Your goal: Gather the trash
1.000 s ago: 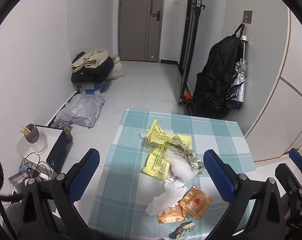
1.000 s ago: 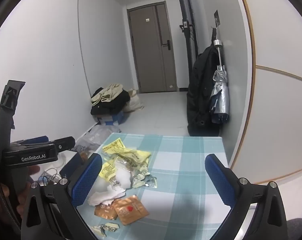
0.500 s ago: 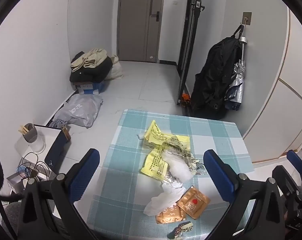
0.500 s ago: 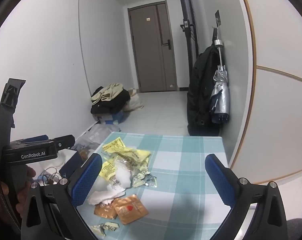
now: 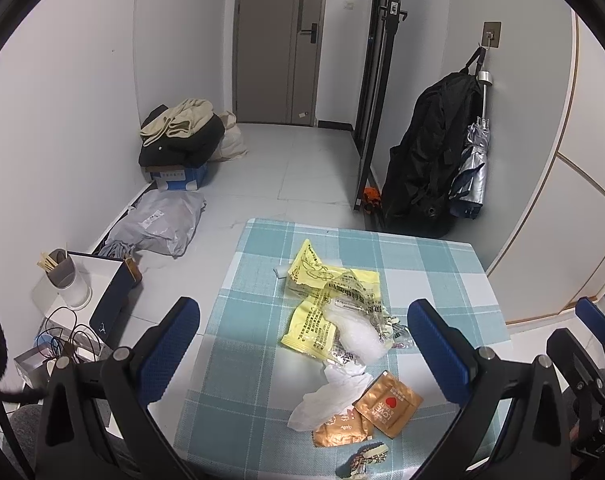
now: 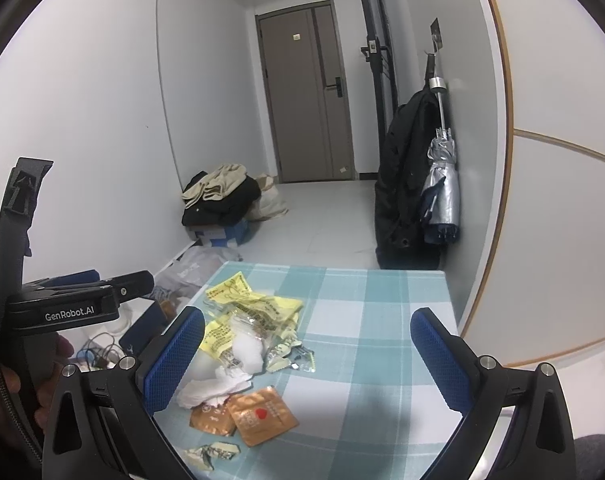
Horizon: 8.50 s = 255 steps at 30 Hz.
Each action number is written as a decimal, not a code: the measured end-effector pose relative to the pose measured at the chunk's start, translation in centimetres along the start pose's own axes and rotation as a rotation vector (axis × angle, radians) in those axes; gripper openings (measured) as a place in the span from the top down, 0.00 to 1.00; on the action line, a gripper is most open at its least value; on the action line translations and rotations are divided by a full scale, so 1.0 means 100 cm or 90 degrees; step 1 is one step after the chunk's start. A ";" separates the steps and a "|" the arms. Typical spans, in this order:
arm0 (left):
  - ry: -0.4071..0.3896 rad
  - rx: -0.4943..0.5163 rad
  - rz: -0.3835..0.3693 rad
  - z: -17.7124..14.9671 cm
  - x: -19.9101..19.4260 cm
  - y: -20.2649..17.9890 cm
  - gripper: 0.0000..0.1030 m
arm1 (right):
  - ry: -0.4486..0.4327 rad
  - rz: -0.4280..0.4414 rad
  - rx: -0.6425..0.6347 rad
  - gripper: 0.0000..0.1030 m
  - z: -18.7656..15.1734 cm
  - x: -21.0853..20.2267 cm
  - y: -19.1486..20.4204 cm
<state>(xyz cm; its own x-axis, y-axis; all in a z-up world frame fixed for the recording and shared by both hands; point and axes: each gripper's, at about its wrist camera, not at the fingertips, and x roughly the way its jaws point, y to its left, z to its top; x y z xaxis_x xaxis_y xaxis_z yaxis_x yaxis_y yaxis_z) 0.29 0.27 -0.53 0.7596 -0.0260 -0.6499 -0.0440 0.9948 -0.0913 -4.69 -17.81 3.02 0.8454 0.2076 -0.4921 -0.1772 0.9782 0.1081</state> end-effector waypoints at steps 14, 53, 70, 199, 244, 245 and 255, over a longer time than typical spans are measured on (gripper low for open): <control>0.006 -0.011 -0.007 0.000 0.003 0.001 0.01 | -0.001 -0.008 0.005 0.00 0.001 0.000 -0.001; 0.086 -0.063 -0.046 0.003 0.028 0.022 0.01 | 0.081 0.023 0.025 0.00 0.002 0.028 -0.004; 0.204 -0.204 -0.050 0.010 0.086 0.085 0.01 | 0.282 0.170 0.019 0.00 0.036 0.193 0.018; 0.107 0.150 -0.314 0.056 -0.021 -0.147 0.90 | -0.034 -0.002 0.066 0.98 0.081 -0.097 -0.122; 0.618 0.298 -0.343 -0.102 0.185 -0.401 0.90 | 0.260 -0.081 0.523 0.63 -0.230 0.006 -0.412; 0.623 0.300 -0.342 -0.105 0.188 -0.403 0.90 | 0.270 -0.081 0.532 0.60 -0.233 0.006 -0.413; 0.681 0.319 -0.337 -0.131 0.194 -0.414 0.90 | 0.256 -0.141 0.546 0.37 -0.226 -0.025 -0.425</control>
<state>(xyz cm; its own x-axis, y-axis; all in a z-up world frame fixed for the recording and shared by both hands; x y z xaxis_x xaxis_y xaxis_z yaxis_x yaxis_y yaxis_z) 8.38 -42.70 -19.24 -0.2930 -0.2598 -0.9201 0.5239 0.7614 -0.3818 -10.64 -59.81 -19.93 0.5524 0.1606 -0.8179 0.5269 0.6931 0.4920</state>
